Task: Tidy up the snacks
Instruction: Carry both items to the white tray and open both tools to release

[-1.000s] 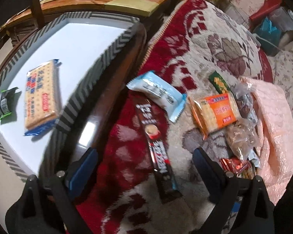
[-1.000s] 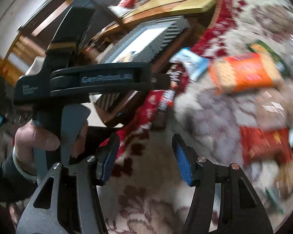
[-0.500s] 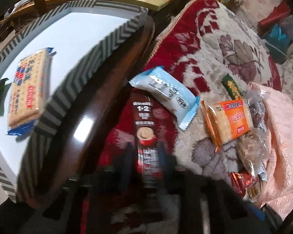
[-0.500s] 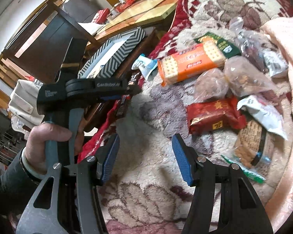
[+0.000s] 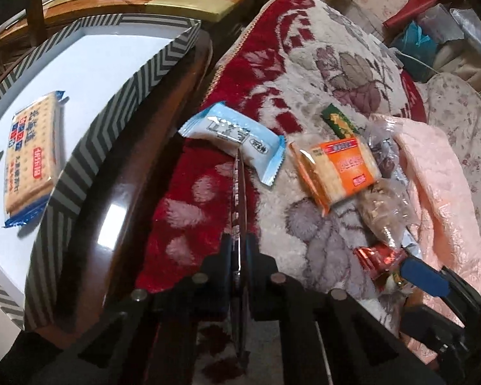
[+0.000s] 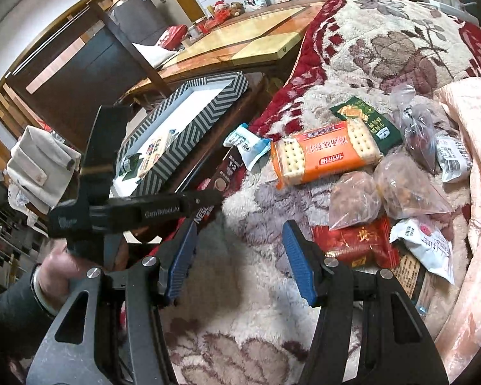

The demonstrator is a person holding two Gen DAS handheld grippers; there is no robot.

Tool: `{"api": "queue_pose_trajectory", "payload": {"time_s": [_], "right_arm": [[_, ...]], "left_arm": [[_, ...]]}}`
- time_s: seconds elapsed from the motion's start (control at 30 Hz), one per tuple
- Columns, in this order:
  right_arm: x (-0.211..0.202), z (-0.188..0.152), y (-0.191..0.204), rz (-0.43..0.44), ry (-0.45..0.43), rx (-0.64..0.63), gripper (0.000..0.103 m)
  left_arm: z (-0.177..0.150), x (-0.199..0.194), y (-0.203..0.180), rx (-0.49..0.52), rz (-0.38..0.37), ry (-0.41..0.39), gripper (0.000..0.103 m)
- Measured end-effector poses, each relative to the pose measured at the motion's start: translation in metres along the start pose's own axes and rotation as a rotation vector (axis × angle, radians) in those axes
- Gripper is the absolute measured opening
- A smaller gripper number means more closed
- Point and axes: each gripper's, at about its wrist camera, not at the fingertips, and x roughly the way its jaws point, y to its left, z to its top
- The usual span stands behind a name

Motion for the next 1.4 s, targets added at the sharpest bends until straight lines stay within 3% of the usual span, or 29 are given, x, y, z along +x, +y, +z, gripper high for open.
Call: {"api": "queue_pose_trajectory", "payload": {"time_s": [0.2, 0.37, 0.5, 0.6, 0.73, 0.77, 0.8, 0.87, 1.03, 1.13, 1.27, 1.4], "right_arm": [[0.016, 0.017, 0.007, -0.015, 0.004, -0.045, 0.057], [0.043, 0.053, 0.023, -0.041, 0.009, -0.155, 0.057], [0.084, 0.079, 0.037, -0.068, 0.091, -0.282, 0.057], [0.117, 0.091, 0.045, -0.151, 0.138, -0.377, 0.057], [0.152, 0.1, 0.043, -0.192, 0.203, -0.425, 0.057], [0.16, 0.1, 0.043, -0.211, 0.221, -0.443, 0.053], [0.165, 0.099, 0.043, -0.218, 0.235, -0.452, 0.034], [0.172, 0.097, 0.041, -0.266, 0.254, -0.456, 0.028], [0.155, 0.093, 0.036, -0.248, 0.217, -0.362, 0.028], [0.128, 0.089, 0.041, -0.2, 0.138, -0.296, 0.028], [0.103, 0.091, 0.067, -0.13, 0.056, -0.279, 0.028], [0.104, 0.102, 0.107, -0.075, 0.029, -0.314, 0.028]], "left_arm": [[0.001, -0.027, 0.002, 0.014, 0.004, -0.052, 0.009], [0.006, -0.055, 0.019, -0.015, 0.023, -0.094, 0.009], [0.013, -0.077, 0.039, -0.041, 0.044, -0.136, 0.009], [0.021, -0.088, 0.058, -0.065, 0.058, -0.157, 0.009], [0.03, -0.09, 0.084, -0.095, 0.091, -0.159, 0.009], [0.03, -0.089, 0.089, -0.102, 0.094, -0.156, 0.009], [0.031, -0.088, 0.095, -0.114, 0.096, -0.154, 0.009], [0.031, -0.087, 0.102, -0.13, 0.097, -0.151, 0.009], [0.029, -0.088, 0.116, -0.161, 0.093, -0.155, 0.009], [0.027, -0.089, 0.124, -0.175, 0.096, -0.151, 0.009], [0.028, -0.091, 0.133, -0.188, 0.1, -0.152, 0.009], [0.032, -0.09, 0.143, -0.207, 0.103, -0.146, 0.009]]}}
